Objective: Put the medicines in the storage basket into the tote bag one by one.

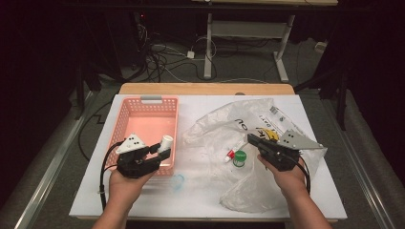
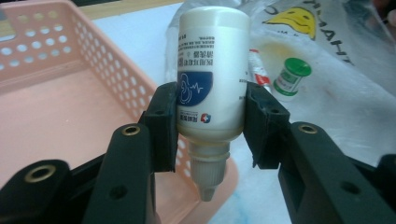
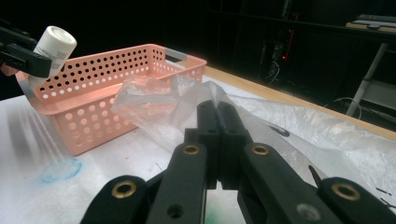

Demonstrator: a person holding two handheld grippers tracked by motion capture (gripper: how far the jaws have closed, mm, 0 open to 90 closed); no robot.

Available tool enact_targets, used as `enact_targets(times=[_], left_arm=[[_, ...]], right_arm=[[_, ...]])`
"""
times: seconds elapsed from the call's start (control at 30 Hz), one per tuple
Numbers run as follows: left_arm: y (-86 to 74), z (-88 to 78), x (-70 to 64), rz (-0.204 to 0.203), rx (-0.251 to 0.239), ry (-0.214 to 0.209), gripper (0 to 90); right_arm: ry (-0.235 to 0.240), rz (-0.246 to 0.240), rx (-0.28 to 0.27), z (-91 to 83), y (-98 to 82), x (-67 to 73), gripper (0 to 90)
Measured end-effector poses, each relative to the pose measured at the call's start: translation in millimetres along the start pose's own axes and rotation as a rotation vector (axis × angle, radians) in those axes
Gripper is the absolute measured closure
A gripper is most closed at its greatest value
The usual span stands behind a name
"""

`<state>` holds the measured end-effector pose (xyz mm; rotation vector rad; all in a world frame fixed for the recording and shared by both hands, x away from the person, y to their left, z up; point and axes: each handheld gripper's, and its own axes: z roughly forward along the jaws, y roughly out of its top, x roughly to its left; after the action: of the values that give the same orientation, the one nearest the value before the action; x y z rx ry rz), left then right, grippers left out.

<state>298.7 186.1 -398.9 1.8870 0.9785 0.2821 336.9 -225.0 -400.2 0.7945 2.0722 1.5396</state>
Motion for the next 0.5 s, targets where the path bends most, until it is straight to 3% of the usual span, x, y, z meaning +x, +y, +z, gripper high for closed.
enact_targets(times=[0.5], left_arm=[[15.6,37.2,-38.9,0.07,0.037,-0.083,57.5]], right_arm=[[0.0,-0.003,-0.002,-0.1,0.5,1.0,90.0]])
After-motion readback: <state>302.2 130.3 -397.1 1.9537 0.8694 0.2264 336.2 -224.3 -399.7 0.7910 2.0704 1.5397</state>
